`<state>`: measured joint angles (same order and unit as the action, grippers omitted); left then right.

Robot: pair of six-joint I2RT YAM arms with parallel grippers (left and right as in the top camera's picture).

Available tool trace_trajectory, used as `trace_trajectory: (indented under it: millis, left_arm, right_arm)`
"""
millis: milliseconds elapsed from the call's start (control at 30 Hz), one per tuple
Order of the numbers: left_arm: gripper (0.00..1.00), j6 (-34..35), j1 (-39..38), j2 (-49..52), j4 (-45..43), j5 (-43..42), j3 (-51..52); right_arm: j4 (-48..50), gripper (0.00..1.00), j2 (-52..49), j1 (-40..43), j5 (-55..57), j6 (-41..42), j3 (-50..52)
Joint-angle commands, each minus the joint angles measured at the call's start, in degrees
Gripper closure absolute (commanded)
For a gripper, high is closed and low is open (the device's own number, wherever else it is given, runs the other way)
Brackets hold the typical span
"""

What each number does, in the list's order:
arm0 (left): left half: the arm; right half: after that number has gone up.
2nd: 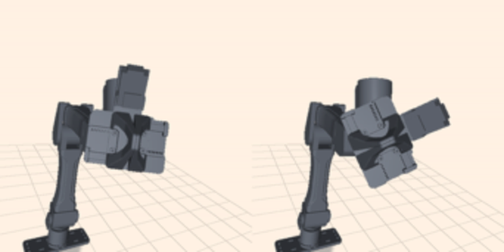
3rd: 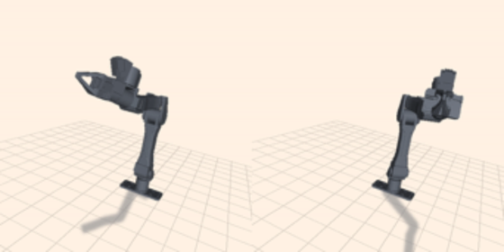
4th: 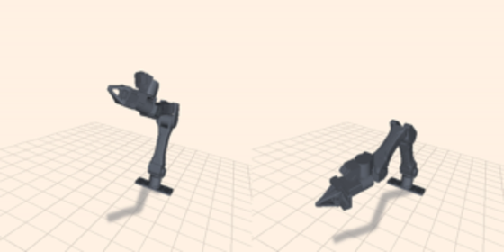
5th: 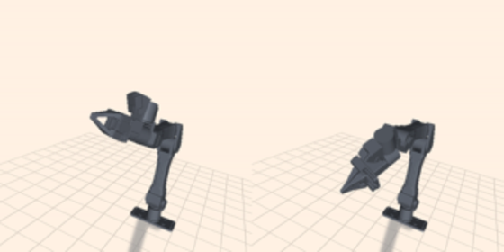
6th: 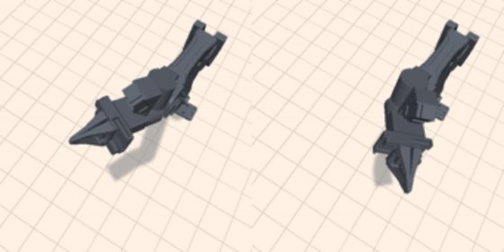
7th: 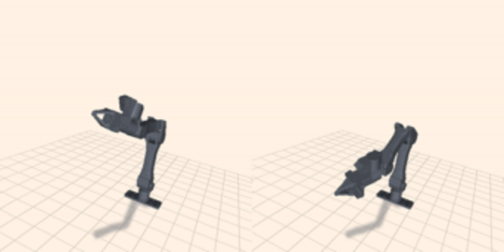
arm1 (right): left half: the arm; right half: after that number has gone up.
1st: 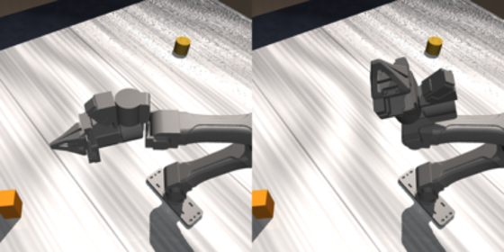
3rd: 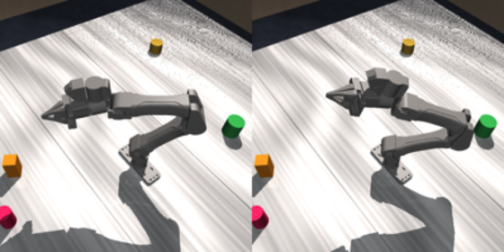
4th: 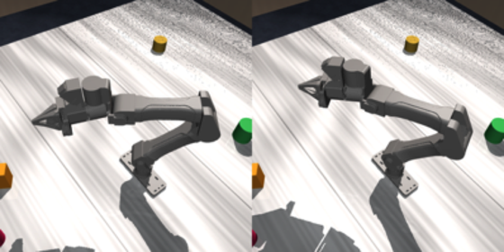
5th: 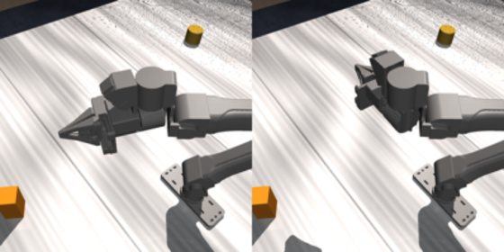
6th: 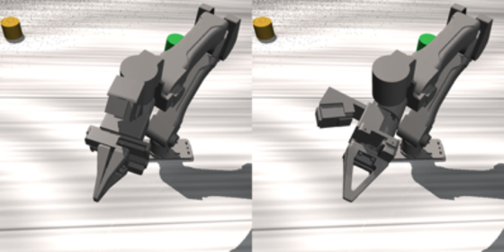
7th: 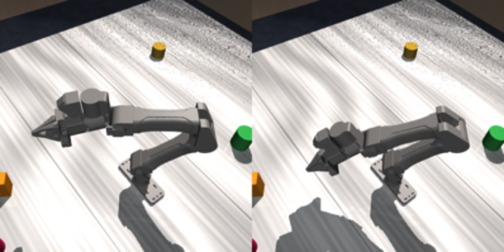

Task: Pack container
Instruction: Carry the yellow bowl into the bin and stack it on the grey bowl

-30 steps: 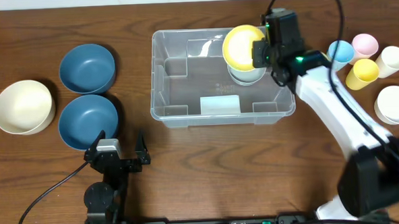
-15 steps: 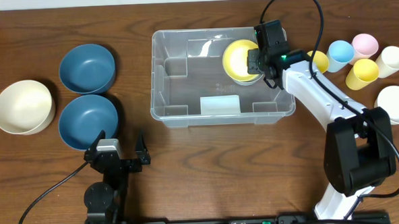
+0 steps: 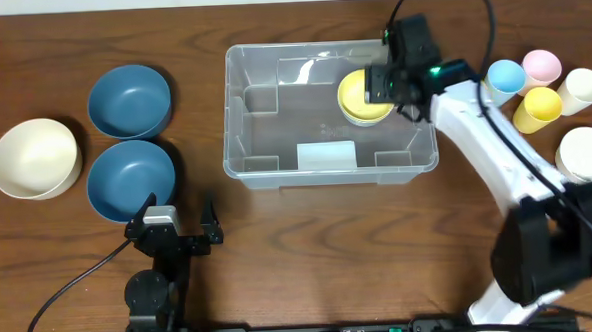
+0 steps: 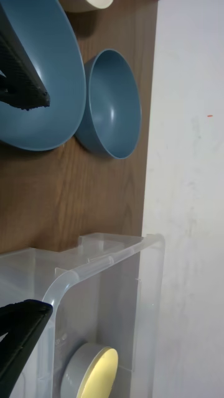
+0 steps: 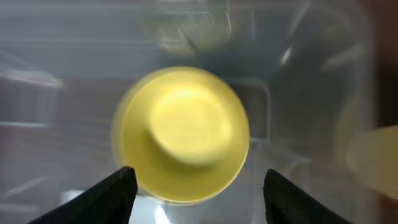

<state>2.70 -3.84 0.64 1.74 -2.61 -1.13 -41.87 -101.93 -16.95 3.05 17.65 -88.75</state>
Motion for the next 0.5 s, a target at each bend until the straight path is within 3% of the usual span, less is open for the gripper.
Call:
trace_trajectory:
  millis: [0, 233, 467]
  left_arm:
    - [0.02, -0.96, 0.28, -0.04, 2.29, 1.11, 0.90]
    - [0.02, -0.96, 0.28, -0.04, 2.29, 1.11, 0.90]
    - [0.02, -0.96, 0.28, -0.04, 2.29, 1.11, 0.90]
  right_arm:
    - [-4.87, 0.32, 8.50, 0.98, -1.25, 3.69, -6.25]
    - [-20.61, 0.26, 17.49, 14.14, 0.55, 13.09, -7.63]
    - [-33.66, 0.18, 19.26, 32.13, 0.68, 14.93, -7.37]
